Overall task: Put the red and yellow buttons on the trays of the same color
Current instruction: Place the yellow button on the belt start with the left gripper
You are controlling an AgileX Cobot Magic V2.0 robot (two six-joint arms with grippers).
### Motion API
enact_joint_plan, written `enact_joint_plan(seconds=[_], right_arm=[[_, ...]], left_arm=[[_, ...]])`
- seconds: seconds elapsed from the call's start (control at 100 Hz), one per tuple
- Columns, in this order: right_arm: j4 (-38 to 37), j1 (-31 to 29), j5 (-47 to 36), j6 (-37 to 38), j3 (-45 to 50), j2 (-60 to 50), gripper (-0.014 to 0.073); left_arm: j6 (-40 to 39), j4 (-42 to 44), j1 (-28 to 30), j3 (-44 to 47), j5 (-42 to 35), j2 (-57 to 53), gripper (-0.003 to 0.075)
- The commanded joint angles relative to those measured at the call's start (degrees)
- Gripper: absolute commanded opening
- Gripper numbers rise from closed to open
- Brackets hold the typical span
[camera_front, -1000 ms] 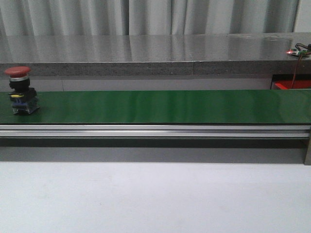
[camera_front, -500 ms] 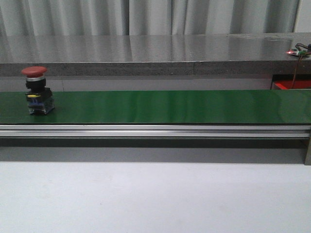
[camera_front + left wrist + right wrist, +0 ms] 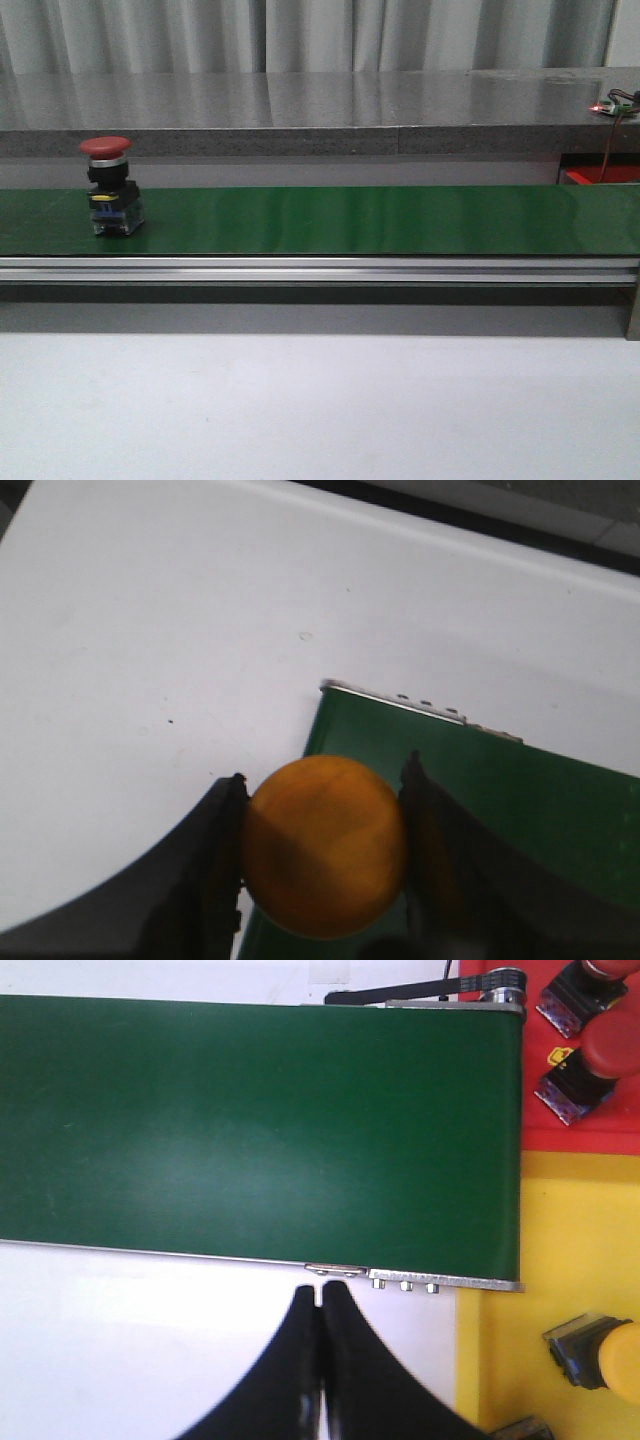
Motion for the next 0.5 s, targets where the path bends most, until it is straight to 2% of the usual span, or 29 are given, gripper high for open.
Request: enact_joint_plan(seconds=[0.0,0.49], right_arm=[[0.38,-0.07,-2.4,-0.54,-1.42,-1.53,-0.0072],[0.38,-0.07,-2.4,-0.54,-1.42,-1.53,-0.0072]], left_arm=[[-0.12,-0.43,-1.18,-0.13,-2.58,-3.53,0.0091],[-0.12,-0.87,-6.96,3.69,-4.91,-2.98,0.0091]])
